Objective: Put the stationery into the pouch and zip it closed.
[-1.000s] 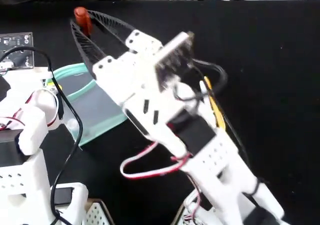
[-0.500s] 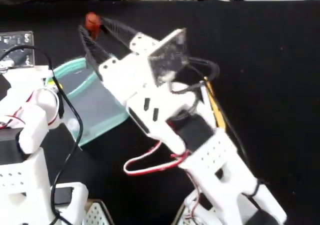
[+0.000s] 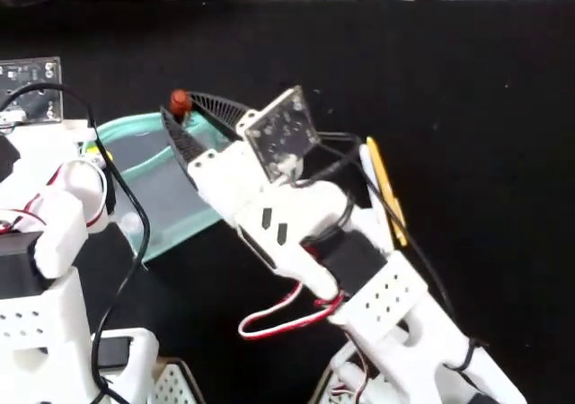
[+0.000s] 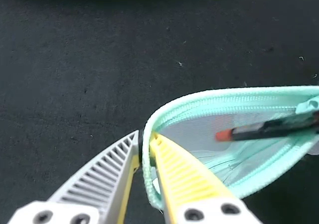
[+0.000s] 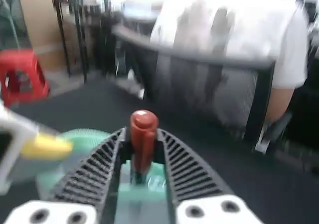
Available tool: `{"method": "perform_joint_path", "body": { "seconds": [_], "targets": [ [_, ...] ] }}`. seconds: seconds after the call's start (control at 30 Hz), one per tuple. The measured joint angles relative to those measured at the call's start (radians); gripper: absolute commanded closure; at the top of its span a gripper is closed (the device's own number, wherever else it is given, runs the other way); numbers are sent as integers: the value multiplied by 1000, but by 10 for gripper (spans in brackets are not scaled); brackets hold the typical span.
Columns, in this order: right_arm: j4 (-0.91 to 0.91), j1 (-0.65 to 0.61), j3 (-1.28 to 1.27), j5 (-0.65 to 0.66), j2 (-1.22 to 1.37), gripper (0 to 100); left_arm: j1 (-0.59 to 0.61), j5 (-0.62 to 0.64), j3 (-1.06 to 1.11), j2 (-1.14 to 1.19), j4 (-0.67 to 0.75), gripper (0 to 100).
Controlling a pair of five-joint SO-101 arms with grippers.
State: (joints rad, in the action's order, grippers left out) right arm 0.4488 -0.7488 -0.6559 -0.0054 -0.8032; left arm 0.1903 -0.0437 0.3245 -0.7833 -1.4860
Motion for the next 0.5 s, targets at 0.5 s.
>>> {"method": "perform_joint_path", "body": {
  "seconds": [0.5],
  "targets": [
    [428, 135, 446, 2, 40, 845, 2, 0, 0, 0, 0, 967]
  ]
}}
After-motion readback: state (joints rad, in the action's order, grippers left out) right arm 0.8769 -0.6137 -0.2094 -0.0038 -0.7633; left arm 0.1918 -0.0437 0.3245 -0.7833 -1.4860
